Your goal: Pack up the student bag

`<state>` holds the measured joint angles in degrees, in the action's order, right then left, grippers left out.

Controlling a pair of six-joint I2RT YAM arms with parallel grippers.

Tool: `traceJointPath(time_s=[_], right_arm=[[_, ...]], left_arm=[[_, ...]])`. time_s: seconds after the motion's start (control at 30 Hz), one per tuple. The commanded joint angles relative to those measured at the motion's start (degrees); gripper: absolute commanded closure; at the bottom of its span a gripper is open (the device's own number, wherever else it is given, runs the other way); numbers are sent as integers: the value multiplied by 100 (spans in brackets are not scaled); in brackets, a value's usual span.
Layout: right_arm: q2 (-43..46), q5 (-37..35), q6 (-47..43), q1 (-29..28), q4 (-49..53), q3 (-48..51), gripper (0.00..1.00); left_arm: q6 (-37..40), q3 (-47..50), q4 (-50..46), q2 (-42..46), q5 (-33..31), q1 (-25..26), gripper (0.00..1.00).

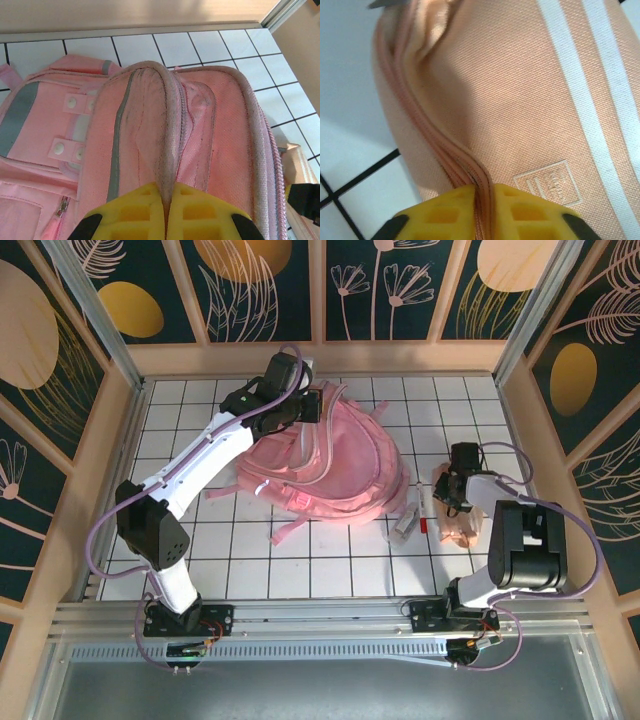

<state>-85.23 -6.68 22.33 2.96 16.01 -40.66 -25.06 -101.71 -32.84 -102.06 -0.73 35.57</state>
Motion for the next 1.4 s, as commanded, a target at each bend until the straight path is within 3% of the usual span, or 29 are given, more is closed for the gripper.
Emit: traceJointPath(time_s=[0.0, 0.43, 0.77, 0.9, 1.1, 1.3, 1.37], right_arm=[[319, -445, 171, 118, -144, 252, 97], [1826, -1801, 749, 169, 166, 65, 100], [2172, -1461, 709, -76, 647, -820, 100], [2219, -1153, 659, -521, 860, -1257, 100], [2143, -1071, 1085, -1797, 1220, -2032, 100], [1970, 146, 2300, -2647, 496, -2051, 100], [1808, 202, 2621, -3017, 107, -2064, 100]], left_arm=[[147, -237, 254, 168, -205, -26, 100], [940, 404, 532, 742, -1087, -130, 100], [1109, 891, 782, 1039, -779, -794, 100], [1236, 963, 661, 1089, -750, -868, 100], [1148, 1081, 508, 1119, -325, -877, 100], [978, 1024, 397, 1074, 333, -876, 100], [949, 953, 379, 1072, 411, -876, 100]])
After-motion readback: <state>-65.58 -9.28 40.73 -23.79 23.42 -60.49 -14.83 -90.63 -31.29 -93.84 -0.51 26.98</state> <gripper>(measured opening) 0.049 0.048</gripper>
